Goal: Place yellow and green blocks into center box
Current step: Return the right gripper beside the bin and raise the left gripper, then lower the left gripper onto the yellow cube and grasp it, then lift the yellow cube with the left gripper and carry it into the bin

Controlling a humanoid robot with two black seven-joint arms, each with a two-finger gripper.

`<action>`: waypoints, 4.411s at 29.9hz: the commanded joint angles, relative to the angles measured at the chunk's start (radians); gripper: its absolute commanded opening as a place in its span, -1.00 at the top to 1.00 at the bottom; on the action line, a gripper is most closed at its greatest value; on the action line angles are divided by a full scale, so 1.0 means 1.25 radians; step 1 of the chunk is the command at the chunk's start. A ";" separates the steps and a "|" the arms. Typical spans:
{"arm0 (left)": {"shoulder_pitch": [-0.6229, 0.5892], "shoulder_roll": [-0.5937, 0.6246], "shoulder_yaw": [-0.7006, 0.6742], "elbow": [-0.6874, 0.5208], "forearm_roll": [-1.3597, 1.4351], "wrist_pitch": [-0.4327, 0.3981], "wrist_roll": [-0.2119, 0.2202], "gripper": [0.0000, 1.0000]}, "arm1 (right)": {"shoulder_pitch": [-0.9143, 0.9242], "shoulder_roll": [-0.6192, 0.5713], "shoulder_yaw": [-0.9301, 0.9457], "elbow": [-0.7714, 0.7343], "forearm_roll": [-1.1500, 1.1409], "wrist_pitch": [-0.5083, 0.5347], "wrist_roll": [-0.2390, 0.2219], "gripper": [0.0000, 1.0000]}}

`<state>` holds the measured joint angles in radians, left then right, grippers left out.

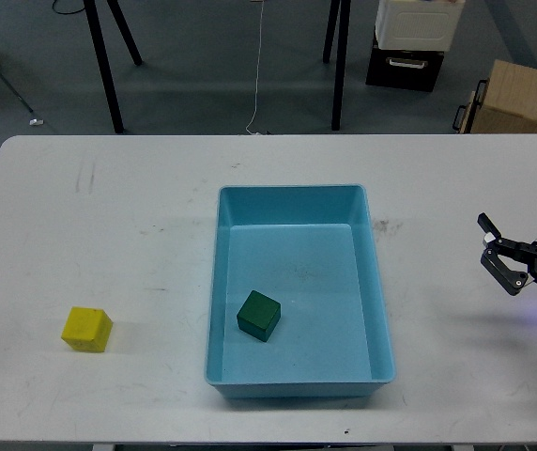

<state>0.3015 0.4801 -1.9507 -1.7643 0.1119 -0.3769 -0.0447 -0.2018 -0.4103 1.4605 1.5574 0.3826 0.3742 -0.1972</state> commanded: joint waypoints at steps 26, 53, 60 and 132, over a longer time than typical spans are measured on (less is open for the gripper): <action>-0.289 0.455 0.491 0.075 0.399 -0.089 0.015 -1.00 | 0.017 0.063 0.007 -0.026 -0.030 0.009 0.001 -0.98; -1.516 0.302 1.854 0.284 0.566 -0.089 0.045 -1.00 | 0.003 0.063 0.017 -0.046 -0.029 0.030 0.002 -0.98; -1.598 0.375 2.108 0.161 0.676 -0.089 0.089 -1.00 | 0.002 0.064 0.016 -0.063 -0.029 0.034 0.002 -0.98; -1.343 0.345 1.768 0.225 0.819 -0.089 0.152 1.00 | -0.013 0.071 0.010 -0.110 -0.031 0.074 0.001 -0.98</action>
<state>-1.2492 0.9274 0.2780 -1.4662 1.1879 -0.4889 0.1503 -0.2194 -0.3198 1.4701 1.4199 0.3437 0.4664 -0.1964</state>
